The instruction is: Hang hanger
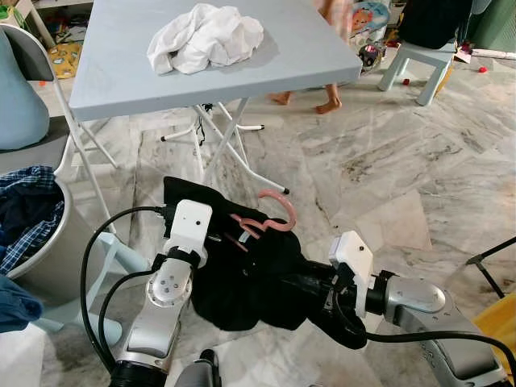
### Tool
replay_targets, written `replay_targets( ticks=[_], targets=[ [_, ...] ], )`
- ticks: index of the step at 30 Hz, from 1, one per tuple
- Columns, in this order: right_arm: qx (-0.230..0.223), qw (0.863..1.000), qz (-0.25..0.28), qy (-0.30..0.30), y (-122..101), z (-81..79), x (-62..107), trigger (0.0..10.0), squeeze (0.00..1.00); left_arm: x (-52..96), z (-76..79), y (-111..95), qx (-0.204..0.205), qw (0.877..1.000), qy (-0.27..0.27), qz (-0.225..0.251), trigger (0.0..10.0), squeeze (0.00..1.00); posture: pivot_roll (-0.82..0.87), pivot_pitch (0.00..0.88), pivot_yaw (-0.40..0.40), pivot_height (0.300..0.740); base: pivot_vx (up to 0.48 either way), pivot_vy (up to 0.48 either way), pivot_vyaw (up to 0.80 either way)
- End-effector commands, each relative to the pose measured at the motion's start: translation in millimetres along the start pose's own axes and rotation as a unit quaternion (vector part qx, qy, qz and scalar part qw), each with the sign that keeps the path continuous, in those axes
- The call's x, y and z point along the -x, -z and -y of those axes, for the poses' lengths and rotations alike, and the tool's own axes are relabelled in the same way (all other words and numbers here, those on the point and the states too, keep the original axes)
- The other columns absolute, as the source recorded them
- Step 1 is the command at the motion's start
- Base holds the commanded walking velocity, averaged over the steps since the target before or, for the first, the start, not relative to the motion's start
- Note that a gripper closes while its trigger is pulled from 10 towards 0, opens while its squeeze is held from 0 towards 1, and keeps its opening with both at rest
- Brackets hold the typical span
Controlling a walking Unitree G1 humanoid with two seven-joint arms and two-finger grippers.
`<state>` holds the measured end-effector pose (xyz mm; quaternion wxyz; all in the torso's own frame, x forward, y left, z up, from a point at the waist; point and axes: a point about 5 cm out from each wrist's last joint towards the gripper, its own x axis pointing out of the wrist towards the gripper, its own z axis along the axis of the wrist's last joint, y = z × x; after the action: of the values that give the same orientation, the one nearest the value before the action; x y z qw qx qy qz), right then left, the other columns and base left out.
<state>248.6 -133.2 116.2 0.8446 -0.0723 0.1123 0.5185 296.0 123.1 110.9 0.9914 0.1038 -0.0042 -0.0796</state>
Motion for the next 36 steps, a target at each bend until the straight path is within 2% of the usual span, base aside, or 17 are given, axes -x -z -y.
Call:
replay_targets(
  ticks=[1,5,11,15,19,24,29,36],
  targets=[
    [0.018,1.000,-0.022,0.001,6,0.1,-2.1,10.0,0.00,-0.1,1.5,-1,-0.001,1.000,0.006,0.006,0.0,0.00,-0.01,0.197,-0.037,0.740,0.000,0.000,0.00],
    [0.021,0.999,-0.014,0.023,0,0.8,-15.1,10.0,0.00,1.6,12.0,-2,0.005,0.999,0.034,0.010,0.0,0.00,-0.01,0.204,-0.036,0.740,0.000,0.000,0.00],
    [0.031,0.999,-0.011,0.030,-1,-2.0,-24.5,10.0,0.00,3.7,15.9,-4,0.002,0.999,0.046,0.015,0.0,0.00,0.00,0.206,-0.036,0.740,0.000,0.000,0.00],
    [0.039,0.998,-0.022,0.043,3,0.4,-24.6,10.0,0.00,4.4,15.0,-4,0.001,0.999,0.046,0.015,0.0,0.00,0.00,0.209,-0.035,0.740,0.000,0.000,0.00],
    [0.028,0.997,0.000,0.075,-4,7.4,-28.3,10.0,0.00,4.8,13.8,-3,-0.001,0.999,0.047,0.013,0.0,0.00,0.00,0.211,-0.034,0.740,0.000,0.000,0.00],
    [0.036,0.996,-0.008,0.076,-2,8.5,-26.9,10.0,0.00,4.7,12.4,-2,-0.006,0.999,0.041,0.011,0.0,0.00,0.00,0.212,-0.031,0.740,0.000,0.000,0.00],
    [0.036,0.995,-0.018,0.096,2,17.6,-20.5,10.0,0.00,4.3,4.0,2,-0.012,1.000,0.024,0.001,0.0,0.00,0.00,0.215,-0.033,0.740,0.000,0.000,0.00],
    [0.037,0.995,-0.017,0.094,1,18.6,-20.4,10.0,0.00,4.2,4.5,1,-0.010,1.000,0.021,0.002,0.0,0.00,0.00,0.215,-0.033,0.740,0.000,0.000,0.00]
  ],
)
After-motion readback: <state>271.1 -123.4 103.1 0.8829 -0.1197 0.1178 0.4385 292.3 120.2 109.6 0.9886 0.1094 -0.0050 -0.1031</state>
